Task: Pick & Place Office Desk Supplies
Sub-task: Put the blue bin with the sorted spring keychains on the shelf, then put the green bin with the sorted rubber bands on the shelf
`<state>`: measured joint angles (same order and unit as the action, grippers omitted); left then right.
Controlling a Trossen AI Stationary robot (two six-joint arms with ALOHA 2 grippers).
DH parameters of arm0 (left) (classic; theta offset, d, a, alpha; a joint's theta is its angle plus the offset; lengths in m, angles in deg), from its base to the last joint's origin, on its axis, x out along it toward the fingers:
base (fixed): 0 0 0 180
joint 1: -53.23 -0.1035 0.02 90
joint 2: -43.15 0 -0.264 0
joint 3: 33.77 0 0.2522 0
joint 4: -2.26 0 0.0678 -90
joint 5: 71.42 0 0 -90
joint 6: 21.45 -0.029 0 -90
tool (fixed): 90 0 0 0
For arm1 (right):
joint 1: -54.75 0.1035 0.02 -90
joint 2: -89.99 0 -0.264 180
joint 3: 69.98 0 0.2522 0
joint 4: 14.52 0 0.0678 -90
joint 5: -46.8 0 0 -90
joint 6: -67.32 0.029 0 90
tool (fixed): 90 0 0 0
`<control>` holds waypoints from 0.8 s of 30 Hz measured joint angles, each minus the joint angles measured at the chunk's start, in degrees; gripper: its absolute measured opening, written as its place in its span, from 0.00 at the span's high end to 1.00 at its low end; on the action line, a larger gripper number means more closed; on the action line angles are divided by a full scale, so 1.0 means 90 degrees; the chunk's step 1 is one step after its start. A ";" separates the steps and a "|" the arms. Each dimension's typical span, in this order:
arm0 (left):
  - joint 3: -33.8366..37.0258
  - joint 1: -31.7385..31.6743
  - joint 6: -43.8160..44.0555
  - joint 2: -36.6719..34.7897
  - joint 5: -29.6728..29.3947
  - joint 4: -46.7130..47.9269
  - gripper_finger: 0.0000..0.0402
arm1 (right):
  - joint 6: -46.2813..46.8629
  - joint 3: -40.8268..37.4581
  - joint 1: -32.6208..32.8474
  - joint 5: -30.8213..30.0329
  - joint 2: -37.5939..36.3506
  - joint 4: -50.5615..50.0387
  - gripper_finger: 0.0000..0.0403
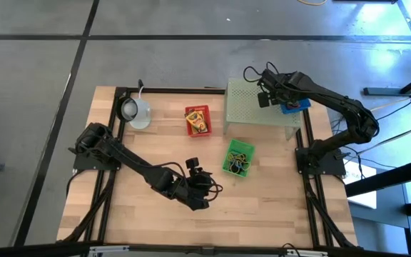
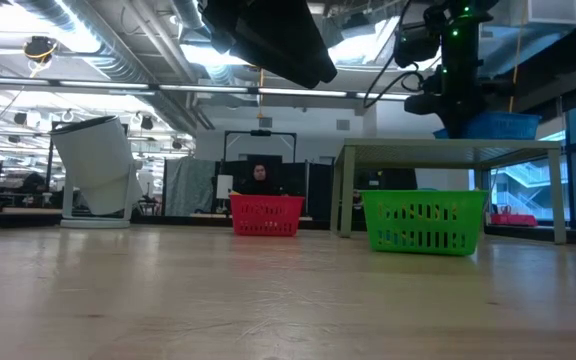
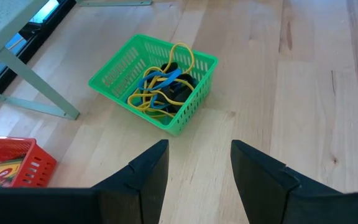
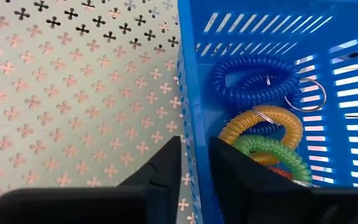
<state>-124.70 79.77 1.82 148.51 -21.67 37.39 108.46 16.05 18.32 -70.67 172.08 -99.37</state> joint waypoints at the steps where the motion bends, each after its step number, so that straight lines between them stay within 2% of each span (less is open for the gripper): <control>1: 0.0000 0.0000 0.0000 0.0000 0.0000 0.0000 0.58 | -0.0002 0.0000 0.0000 0.0000 0.0000 0.0000 0.77; 6: -0.0001 -0.0001 0.0000 0.0000 0.0005 0.0000 0.58 | -0.0244 0.0054 0.0002 -0.0055 0.0000 -0.0016 0.66; 11: 0.0000 -0.0001 -0.0002 0.0000 0.0007 0.0021 0.58 | -0.0315 0.0541 0.0008 -0.0099 0.0000 -0.0304 0.58; 19: 0.0000 0.0000 0.0015 0.0000 0.0170 0.0036 0.58 | -0.0313 0.1326 0.0217 -0.0170 -0.0002 -0.1032 0.56; 24: 0.0000 0.0000 0.0016 0.0008 0.0303 0.0039 0.58 | -0.0708 0.1820 0.0695 -0.0205 -0.0017 -0.1284 0.56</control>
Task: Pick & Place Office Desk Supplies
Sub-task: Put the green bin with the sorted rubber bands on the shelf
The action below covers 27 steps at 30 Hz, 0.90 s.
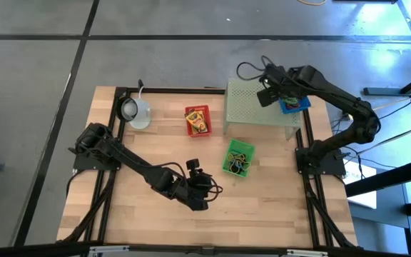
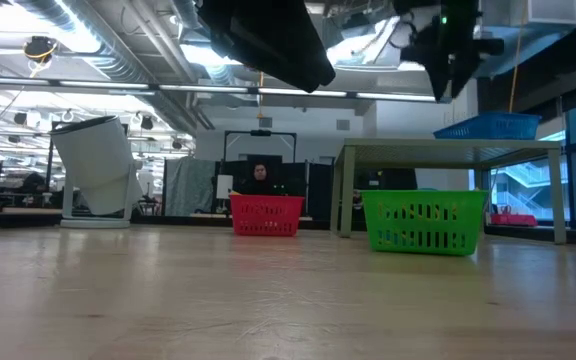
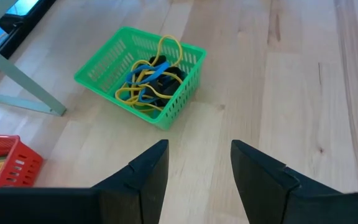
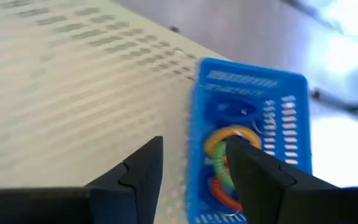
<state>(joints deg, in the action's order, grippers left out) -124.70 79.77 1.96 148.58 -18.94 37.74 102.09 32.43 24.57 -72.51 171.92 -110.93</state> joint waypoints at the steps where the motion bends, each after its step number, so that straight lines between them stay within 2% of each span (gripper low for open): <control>1: 0.0000 0.0000 -0.0003 0.0002 0.0001 0.0000 0.58 | -0.0127 0.0061 0.0162 0.0001 -0.0016 -0.0008 0.56; 7: 0.0000 0.0000 -0.0003 0.0002 0.0022 0.0000 0.58 | -0.0266 0.0032 0.1605 -0.0003 -0.0155 -0.0011 0.56; 14: 0.0000 0.0050 0.0371 0.0002 0.0185 0.0454 0.58 | 0.0676 -0.0824 0.4337 -0.0191 -0.0211 0.0512 0.56; 17: 0.0000 0.0117 0.0775 0.0002 0.0176 0.0820 0.58 | 0.0938 -0.1482 0.5186 -0.0157 -0.0209 0.1371 0.56; 20: 0.0002 0.0202 0.1106 -0.0016 0.0170 0.1137 0.58 | 0.0936 -0.2081 0.5740 0.0414 -0.0193 0.2441 0.56; 25: 0.0003 0.0308 0.1318 -0.0158 0.0173 0.1329 0.58 | 0.0134 -0.2972 0.6043 0.0701 -0.0174 0.4848 0.56; 27: 0.0003 0.0360 0.1318 -0.0211 0.0174 0.1396 0.58 | -0.0024 -0.3224 0.6042 0.1119 -0.0158 0.5462 0.56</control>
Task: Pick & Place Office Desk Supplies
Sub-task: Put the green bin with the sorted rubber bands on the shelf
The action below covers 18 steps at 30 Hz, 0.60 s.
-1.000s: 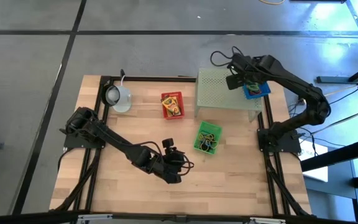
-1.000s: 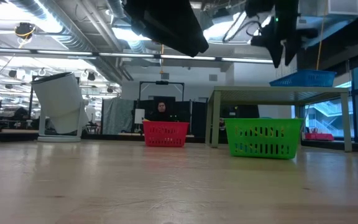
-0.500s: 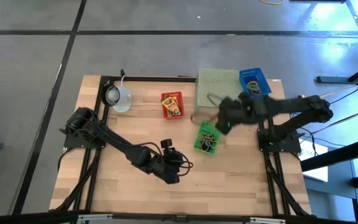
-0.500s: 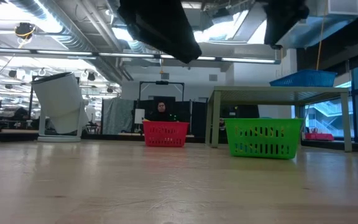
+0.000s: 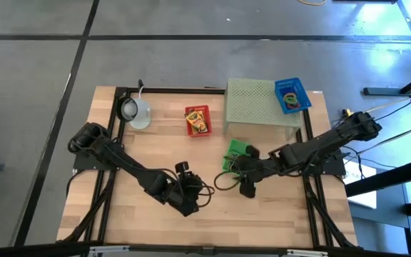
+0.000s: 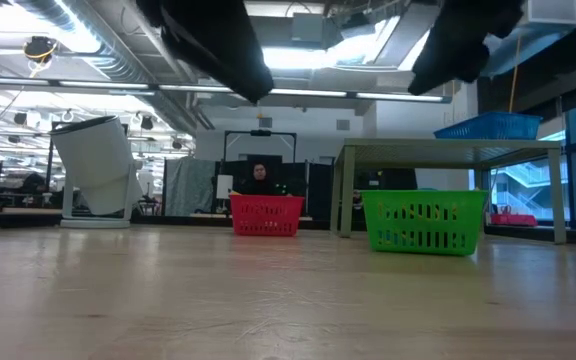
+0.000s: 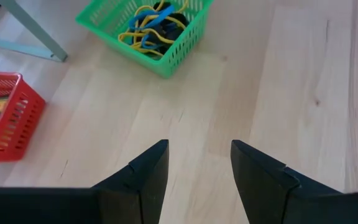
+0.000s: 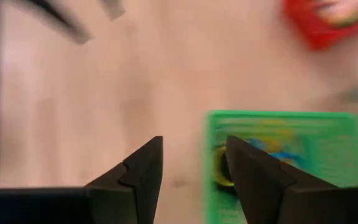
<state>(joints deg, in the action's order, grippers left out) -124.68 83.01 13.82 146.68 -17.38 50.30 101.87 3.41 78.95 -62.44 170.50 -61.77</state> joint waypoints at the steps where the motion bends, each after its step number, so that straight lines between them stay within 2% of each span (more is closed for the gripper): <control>1: 0.0000 0.0031 0.0000 -0.0029 0.0001 0.0059 0.58 | -0.0104 -0.0080 -0.0010 0.0317 0.0040 0.0247 0.56; 3: 0.0000 0.0084 -0.0002 -0.0094 0.0000 0.0112 0.58 | -0.0265 -0.0253 -0.0044 0.0851 0.0145 0.0707 0.56; 6: 0.0000 0.0172 -0.0101 -0.0153 0.0002 0.0309 0.58 | -0.0580 -0.0380 -0.0041 0.1001 0.0498 0.0844 0.56; 13: 0.0000 0.0277 -0.0207 -0.0161 -0.0032 0.0418 0.58 | -0.1865 -0.0380 -0.0091 -0.0271 0.1331 0.0856 0.56; 18: 0.0000 0.0277 -0.0180 -0.0161 -0.0037 0.0418 0.58 | -0.1720 -0.0380 -0.0281 -0.0278 0.1695 0.0834 0.56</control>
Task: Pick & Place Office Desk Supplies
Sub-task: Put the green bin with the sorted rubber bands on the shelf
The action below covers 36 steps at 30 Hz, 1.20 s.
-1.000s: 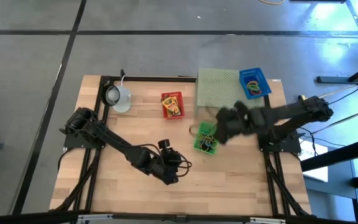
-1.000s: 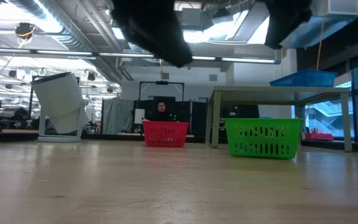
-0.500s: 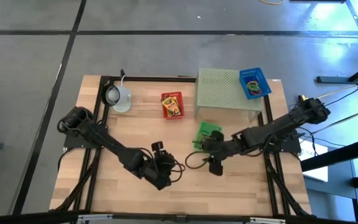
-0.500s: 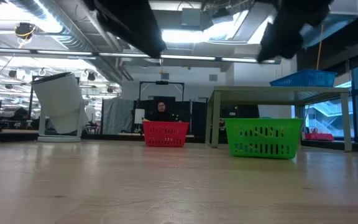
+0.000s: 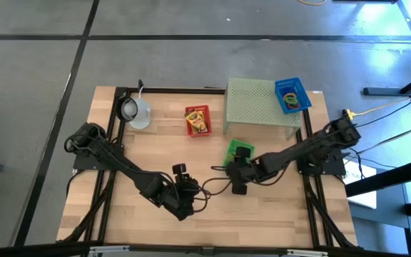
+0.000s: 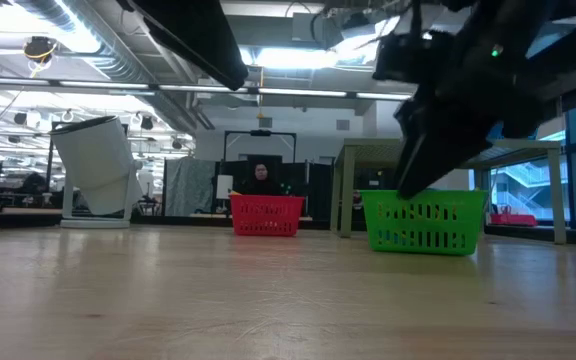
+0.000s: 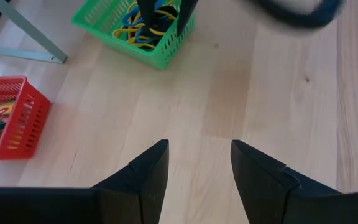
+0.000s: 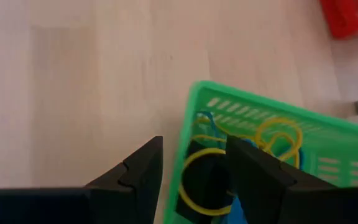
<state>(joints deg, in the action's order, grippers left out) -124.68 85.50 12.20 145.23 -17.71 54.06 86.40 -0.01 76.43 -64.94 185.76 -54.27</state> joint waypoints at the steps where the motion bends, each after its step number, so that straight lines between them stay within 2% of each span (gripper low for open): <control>1: 0.0000 0.0000 0.0005 0.0000 -0.0001 0.0000 0.58 | 0.0063 0.0000 -0.0028 -0.0021 0.0045 -0.0026 0.56; 12: 0.0000 0.0005 0.0379 0.0000 -0.0007 -0.0009 0.58 | 0.0925 0.0000 -0.0096 0.0537 0.0185 -0.0205 0.58; 20: 0.0000 0.0005 0.0463 0.0000 -0.0010 -0.0010 0.58 | 0.1143 0.0000 -0.0101 0.0540 0.0185 -0.0557 0.73; 28: 0.0000 0.0005 0.0508 0.0000 -0.0010 -0.0010 0.58 | 0.1098 0.0000 -0.0103 0.0620 0.0186 -0.0597 0.96; 33: 0.0000 0.0005 0.0515 0.0000 -0.0010 -0.0009 0.58 | 0.0875 0.0006 -0.0053 0.0828 0.0131 -0.0617 0.97; 36: 0.0000 0.0017 0.0515 0.0000 -0.0010 -0.0007 0.58 | 0.0464 0.0005 0.0103 0.1224 -0.0062 -0.0641 0.98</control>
<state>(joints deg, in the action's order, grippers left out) -124.68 85.65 16.83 145.23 -17.80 54.00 90.57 0.03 77.36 -53.93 185.20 -60.04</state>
